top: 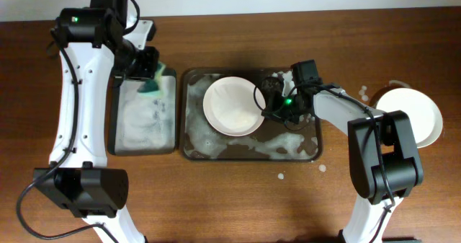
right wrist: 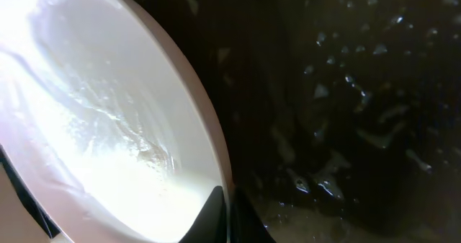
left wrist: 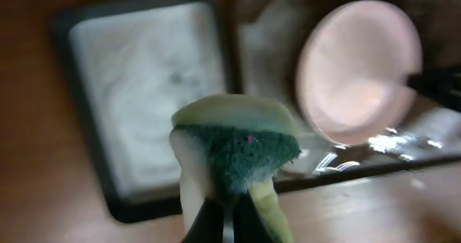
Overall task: Clean dirty plates on tray and stack at the side
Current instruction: 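Move the sponge back left and lift the pink plate with the right gripper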
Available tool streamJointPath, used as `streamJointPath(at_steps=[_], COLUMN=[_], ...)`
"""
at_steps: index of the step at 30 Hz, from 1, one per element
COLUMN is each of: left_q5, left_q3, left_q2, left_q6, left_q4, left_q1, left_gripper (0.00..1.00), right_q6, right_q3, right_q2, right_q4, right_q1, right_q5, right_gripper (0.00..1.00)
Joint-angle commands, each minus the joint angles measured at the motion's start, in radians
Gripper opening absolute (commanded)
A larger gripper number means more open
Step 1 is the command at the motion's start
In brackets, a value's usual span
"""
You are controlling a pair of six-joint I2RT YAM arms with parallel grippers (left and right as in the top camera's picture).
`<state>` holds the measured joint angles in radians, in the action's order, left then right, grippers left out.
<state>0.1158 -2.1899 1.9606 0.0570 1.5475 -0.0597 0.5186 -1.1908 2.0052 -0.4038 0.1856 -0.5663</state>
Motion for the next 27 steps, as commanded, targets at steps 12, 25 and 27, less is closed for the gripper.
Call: streamJointPath(at_steps=[12,25,27], left_q5=[-0.157,-0.157,-0.157], left_q3=[0.011,0.21,0.21], left_q2=[0.029,0.032,0.032], left_q6=[-0.098,-0.098,-0.098], left_q4=[-0.028,-0.153,-0.153], left_q1=[-0.003,-0.003,-0.003], left_gripper=[0.0,0.0,0.0], right_q6=[0.045,0.179,0.179], right_q3=[0.012,0.012,0.012], right_q2=[-0.658,-0.36,-0.36], right_q4=[-0.387,-0.42,-0.42], right_q1=[0.361,0.646,0.646], right_q5=[1.402,1.991,1.973], right_gripper=[0.04,0.04,0.04])
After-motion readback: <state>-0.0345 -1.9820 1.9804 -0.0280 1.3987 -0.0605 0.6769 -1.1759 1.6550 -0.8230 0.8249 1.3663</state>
